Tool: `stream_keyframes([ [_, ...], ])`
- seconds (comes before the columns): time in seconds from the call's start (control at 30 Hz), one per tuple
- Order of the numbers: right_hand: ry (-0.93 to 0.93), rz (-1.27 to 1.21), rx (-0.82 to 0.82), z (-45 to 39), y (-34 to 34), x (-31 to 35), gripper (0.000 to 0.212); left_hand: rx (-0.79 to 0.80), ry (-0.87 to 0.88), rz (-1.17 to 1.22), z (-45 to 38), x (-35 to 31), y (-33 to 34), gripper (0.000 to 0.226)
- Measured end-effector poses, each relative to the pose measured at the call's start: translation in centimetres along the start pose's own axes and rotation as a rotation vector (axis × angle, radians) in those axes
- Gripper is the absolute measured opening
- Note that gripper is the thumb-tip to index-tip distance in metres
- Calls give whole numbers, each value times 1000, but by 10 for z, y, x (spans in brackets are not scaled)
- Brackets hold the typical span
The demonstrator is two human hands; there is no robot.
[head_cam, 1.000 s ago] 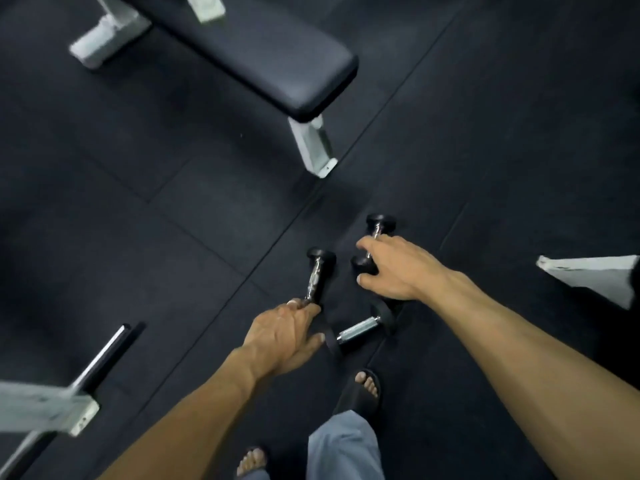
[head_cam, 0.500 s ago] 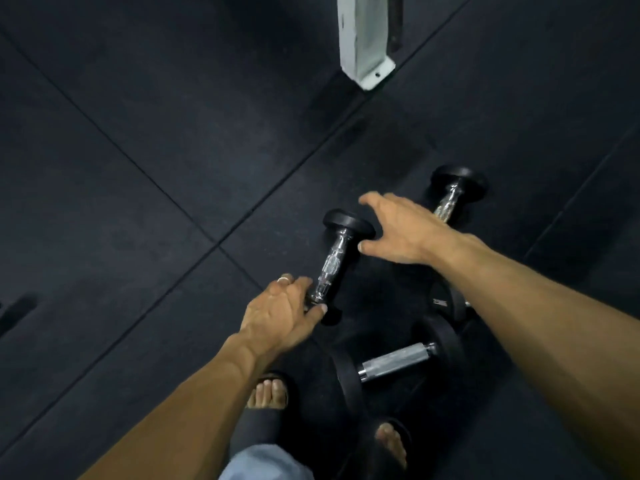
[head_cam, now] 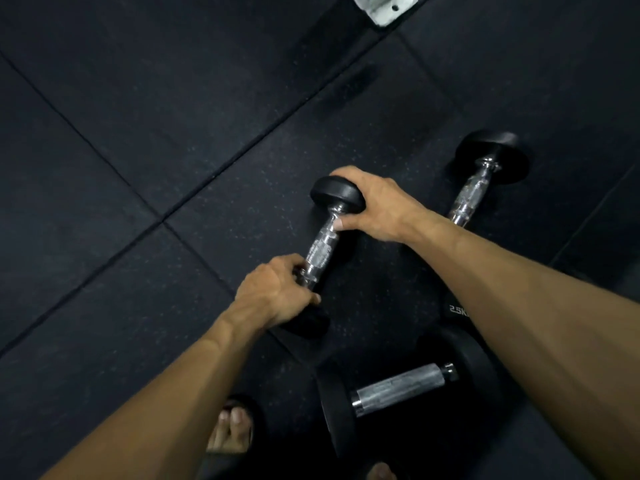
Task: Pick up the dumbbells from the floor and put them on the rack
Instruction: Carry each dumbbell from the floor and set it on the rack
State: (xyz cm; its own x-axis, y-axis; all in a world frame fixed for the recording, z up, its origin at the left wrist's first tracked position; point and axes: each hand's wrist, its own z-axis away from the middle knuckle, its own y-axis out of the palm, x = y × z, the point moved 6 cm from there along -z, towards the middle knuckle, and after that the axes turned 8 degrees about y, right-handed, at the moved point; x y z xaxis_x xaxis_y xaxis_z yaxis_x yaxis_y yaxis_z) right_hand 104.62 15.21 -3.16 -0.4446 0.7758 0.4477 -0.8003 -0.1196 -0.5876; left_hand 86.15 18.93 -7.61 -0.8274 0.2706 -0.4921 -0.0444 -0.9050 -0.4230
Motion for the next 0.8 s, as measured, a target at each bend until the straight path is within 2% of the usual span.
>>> stream_keyframes([
  [0.13, -36, -15, -24, 3, 0, 1, 56, -4, 21, 58, 4, -2, -1, 39],
  [0.4, -72, -65, -90, 58, -28, 19, 59, -75, 94, 36, 56, -26, -21, 30],
  [0.57, -90, -79, -167, 125, -87, 53, 58, -88, 152, -9, 118, -76, -63, 26],
  [0.8, -117, -75, -297, 233, -209, 113, 59, -147, 292, -59, 221, -184, -145, 22],
])
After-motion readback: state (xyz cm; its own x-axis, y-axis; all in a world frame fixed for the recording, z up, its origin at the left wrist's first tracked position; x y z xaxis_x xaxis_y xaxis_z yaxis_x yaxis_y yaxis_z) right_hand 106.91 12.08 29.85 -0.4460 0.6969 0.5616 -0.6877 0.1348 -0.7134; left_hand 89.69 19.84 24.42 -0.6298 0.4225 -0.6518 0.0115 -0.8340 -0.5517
